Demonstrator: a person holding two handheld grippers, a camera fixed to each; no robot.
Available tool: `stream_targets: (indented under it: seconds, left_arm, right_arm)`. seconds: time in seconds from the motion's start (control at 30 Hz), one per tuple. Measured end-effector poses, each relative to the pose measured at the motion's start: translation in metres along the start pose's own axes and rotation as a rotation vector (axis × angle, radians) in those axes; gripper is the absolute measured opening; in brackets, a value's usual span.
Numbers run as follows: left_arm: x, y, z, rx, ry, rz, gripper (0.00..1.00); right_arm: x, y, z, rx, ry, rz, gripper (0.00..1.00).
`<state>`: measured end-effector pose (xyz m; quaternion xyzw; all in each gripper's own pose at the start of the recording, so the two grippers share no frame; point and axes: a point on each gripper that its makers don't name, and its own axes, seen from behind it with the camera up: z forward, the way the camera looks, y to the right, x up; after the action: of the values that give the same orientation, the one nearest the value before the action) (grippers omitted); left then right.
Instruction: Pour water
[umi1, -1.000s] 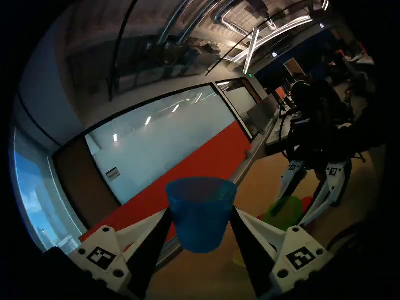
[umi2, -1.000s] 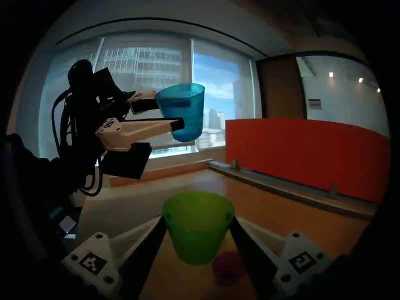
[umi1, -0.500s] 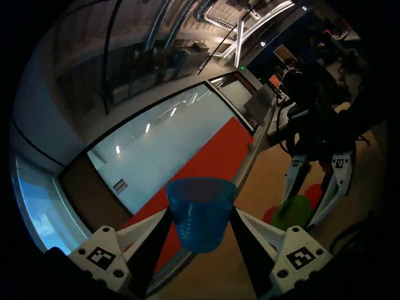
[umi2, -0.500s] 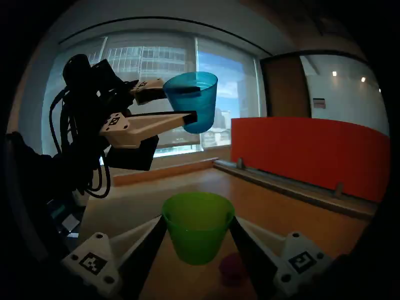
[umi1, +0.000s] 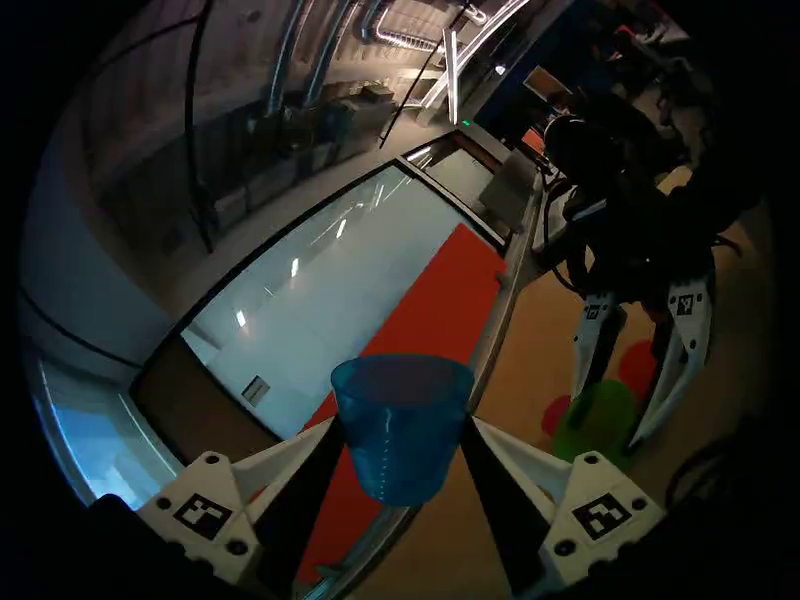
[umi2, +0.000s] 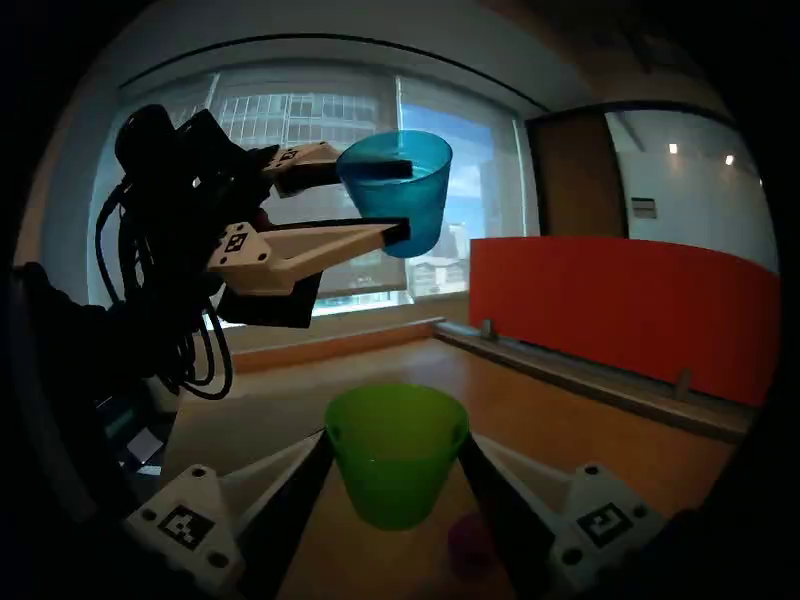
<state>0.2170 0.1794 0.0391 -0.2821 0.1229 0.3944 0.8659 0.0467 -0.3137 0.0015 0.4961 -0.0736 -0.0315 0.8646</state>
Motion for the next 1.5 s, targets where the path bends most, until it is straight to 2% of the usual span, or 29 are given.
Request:
stream_targets:
  seconds: [0.6,1.5]
  left_arm:
    - [0.0047,0.0005,-0.0008,0.016,-0.015,0.156,0.8]
    - [0.0051,0.0051,-0.0013,0.013,-0.02,0.237,0.81]
  right_arm:
    - [0.0007,-0.0032,0.0005,0.007,0.0,-0.007,0.9]
    - [-0.001,0.0013,0.0032,0.002,-0.013,-0.025,0.9]
